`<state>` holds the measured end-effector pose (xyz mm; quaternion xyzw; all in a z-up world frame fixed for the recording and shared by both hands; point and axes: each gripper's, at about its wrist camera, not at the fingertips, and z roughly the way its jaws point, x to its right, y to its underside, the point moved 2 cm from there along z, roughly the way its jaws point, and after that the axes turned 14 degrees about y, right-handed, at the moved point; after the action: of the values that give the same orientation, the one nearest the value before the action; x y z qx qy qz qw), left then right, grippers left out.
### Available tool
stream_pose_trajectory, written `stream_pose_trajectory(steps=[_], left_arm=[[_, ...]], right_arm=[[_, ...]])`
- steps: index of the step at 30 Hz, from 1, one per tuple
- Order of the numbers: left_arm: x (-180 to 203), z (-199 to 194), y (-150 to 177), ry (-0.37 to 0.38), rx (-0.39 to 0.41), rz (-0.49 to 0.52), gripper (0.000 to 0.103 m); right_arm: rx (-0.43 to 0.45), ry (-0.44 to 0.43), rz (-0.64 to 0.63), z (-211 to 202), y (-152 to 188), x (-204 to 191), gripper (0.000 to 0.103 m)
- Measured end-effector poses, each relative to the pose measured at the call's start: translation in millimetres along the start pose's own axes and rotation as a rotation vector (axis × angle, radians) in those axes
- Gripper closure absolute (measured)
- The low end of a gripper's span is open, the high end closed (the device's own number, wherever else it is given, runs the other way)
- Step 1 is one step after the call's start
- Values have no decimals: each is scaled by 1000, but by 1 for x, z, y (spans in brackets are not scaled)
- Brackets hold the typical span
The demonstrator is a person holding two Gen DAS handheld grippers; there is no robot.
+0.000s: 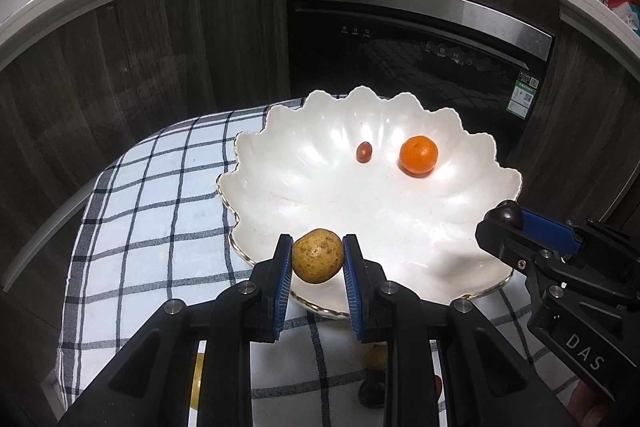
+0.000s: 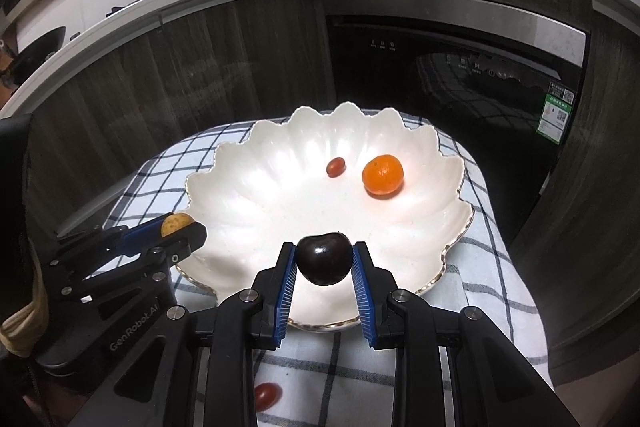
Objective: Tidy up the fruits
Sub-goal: 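Carry the brown fruit with the left gripper while the right gripper carries the plum over the bowl, then open the left gripper over the bowl while the right gripper drops the plum in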
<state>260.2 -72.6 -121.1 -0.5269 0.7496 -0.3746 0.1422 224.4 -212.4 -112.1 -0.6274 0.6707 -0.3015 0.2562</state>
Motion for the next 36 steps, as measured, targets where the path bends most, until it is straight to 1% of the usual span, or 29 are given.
stream_pose_trajectory(steps=[7, 9, 11, 13, 14, 15, 16, 17, 18, 20, 23, 31, 36], left_arm=[[0, 5, 2, -4, -15, 0, 77], [-1, 5, 3, -10, -19, -6, 67], [-1, 1, 3, -30, 0, -8, 48], [-1, -1, 3, -49, 11, -3, 42], [-2, -2, 2, -58, 14, -3, 41], [-3, -3, 2, -62, 15, -4, 40], [-5, -3, 2, -66, 15, -5, 37], [-5, -3, 2, -72, 17, -6, 34], [-6, -4, 2, -79, 20, -9, 31], [-9, -6, 3, -91, 29, -20, 22], [-11, -9, 3, -105, 36, -29, 15], [-11, -22, 3, -113, 47, -39, 14], [-8, -35, 3, -127, 58, -24, 14]], right_arm=[[-11, -2, -6, 5, 3, 0, 73], [-13, -2, -6, 5, 3, 0, 73], [-17, -3, -4, 5, 3, 0, 72], [-24, -4, 1, 6, 3, 1, 61], [-24, 9, 4, 7, 3, 2, 49], [-20, 24, 6, 6, 3, 3, 39], [-16, 34, 10, 6, 3, 4, 35], [-9, 44, 15, 5, 2, 6, 33], [-5, 55, 17, 4, 2, 7, 33], [-4, 70, 23, 4, 1, 9, 33], [-5, 77, 32, 5, 0, 11, 33], [10, 85, 30, -7, -4, 11, 33], [17, 83, 32, -17, -5, 11, 33]])
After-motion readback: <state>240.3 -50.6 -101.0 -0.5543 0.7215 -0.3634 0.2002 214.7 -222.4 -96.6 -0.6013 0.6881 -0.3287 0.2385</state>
